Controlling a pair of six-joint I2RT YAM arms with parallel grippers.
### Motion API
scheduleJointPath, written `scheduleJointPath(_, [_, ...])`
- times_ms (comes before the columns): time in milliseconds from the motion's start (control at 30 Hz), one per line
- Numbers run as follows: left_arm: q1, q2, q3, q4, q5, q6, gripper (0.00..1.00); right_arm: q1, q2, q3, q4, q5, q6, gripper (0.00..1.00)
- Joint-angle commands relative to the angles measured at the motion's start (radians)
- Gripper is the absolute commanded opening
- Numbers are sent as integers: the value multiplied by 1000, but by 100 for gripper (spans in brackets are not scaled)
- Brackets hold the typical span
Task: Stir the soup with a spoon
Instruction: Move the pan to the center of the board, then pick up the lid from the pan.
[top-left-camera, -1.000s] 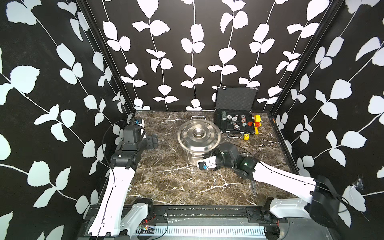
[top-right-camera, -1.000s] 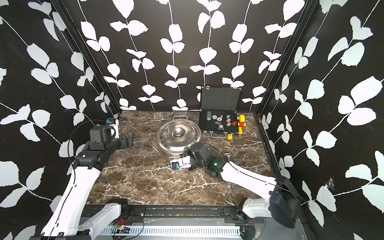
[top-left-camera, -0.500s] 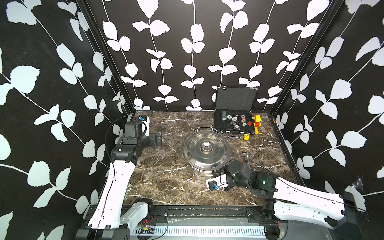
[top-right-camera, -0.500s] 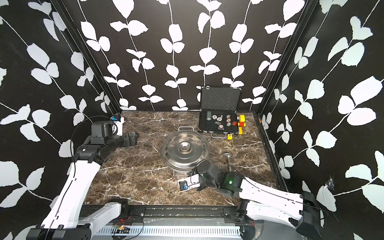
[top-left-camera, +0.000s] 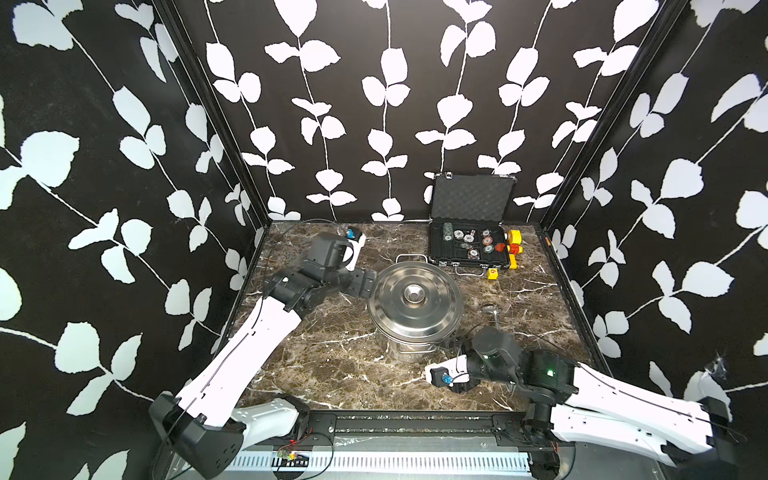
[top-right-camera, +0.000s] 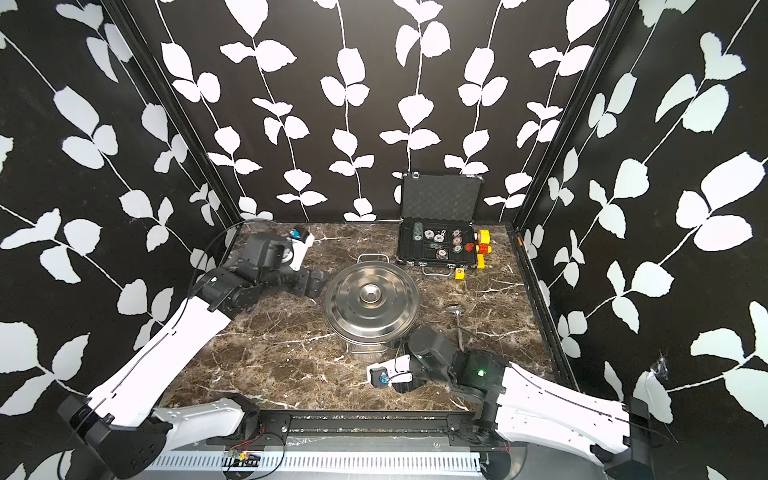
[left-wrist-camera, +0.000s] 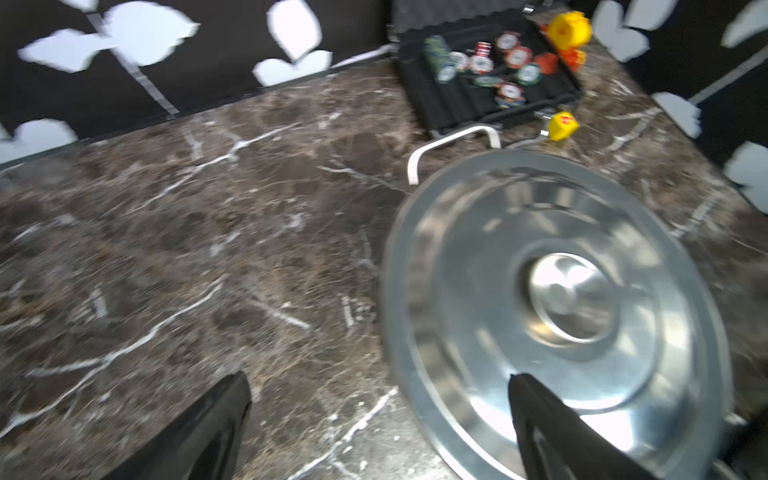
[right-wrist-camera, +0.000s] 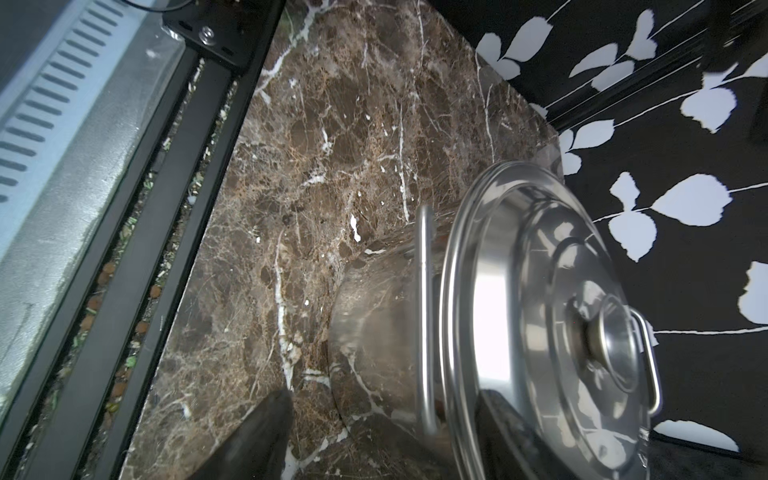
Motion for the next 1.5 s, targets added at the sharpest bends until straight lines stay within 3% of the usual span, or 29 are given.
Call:
scheduleJointPath(0, [-88,55,51,-20,-25,-35,99,7,-65,58,-13,23,163,76])
scheduleJointPath(100, [-180,126,83,-4,-26,-47,99,-12,-74,99,23,252,304,80])
scheduleJointPath(200, [-248,202,133,-8,-20,-51,99,-142,-25,166,-4,356,441,86])
scheduleJointPath(300, [-286,282,207,-60,-5,-69,99,-351,30,236,-50,347,608,88])
scheduleJointPath(400, [-289,365,297,-153,29,-81,98,-545,50,225,-19,262,722,88])
scheduleJointPath(567, [-290,458,418,-306,-1,-70,97,-693,64,153,47,162,831,88])
scheduleJointPath(900, [-289,597,560,-432,41,-39,93,-778,97,106,77,64,866,90])
scheduleJointPath(1133, [-289,640,605,-478,4,-29,88,-800,99,78,107,50,870,90])
scheduleJointPath(1467, [-289,680,635,-529,-19,-20,70,-820,98,43,131,33,875,88])
